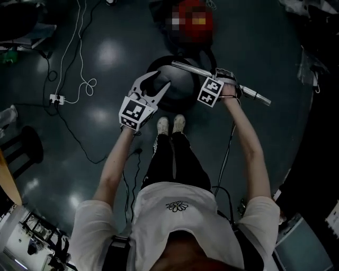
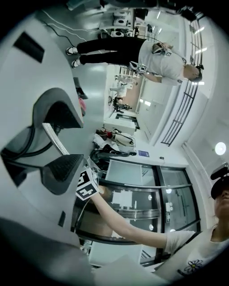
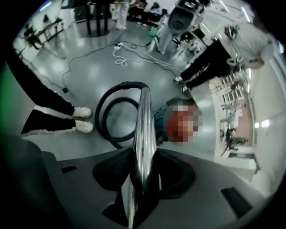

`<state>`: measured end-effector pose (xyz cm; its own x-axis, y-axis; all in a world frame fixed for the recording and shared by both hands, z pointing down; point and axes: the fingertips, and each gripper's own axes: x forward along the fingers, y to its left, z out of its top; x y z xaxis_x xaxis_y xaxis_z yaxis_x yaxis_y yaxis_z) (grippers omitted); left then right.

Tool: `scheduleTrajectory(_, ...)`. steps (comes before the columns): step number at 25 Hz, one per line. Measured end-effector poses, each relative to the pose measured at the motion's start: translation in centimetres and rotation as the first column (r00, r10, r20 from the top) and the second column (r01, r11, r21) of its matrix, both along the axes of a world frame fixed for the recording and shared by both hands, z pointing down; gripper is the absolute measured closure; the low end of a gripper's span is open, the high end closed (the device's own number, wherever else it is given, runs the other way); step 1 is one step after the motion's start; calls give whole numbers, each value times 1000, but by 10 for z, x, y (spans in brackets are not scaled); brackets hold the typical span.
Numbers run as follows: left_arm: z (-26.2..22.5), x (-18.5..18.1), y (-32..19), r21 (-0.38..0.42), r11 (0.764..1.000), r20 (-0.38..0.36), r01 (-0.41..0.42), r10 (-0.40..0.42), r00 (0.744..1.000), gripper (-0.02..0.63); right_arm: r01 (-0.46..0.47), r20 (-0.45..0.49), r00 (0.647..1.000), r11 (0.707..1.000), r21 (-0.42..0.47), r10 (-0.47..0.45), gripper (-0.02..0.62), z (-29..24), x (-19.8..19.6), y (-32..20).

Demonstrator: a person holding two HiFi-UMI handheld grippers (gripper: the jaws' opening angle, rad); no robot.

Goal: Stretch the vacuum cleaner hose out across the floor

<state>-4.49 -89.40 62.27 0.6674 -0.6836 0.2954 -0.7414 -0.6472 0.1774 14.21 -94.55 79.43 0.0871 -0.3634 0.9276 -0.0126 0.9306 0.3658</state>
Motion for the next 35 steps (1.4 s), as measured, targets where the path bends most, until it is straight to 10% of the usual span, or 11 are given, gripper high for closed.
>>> scheduleTrajectory(5, -101, -5, 17, 90, 993, -56, -76, 81, 995, 301, 354, -63, 935, 923, 151, -348, 411, -174, -40, 5)
scheduleTrajectory(12, -157, -4, 51, 171, 957, 66, -233, 224, 972, 270, 725, -182, 688, 653, 220, -702, 411, -336, -103, 62)
scheduleTrajectory(20, -166, 23, 129, 81, 870, 68, -486, 482, 874, 272, 856, -262, 477, 375, 356, -839, 411, -407, -157, 149)
scheduleTrajectory(25, -154, 57, 182, -45, 796, 138, -604, 604, 785, 312, 890, -274, 400, 300, 343, -875, 410, -421, -156, 201)
scheduleTrajectory(28, -153, 68, 210, -58, 824, 66, -563, 566, 822, 515, 908, -307, 363, 260, 329, -880, 408, -419, -145, 234)
scheduleTrajectory(35, -154, 84, 275, -50, 887, 70, -459, 461, 884, 517, 897, -323, 313, 166, 410, -893, 360, -429, -132, 301)
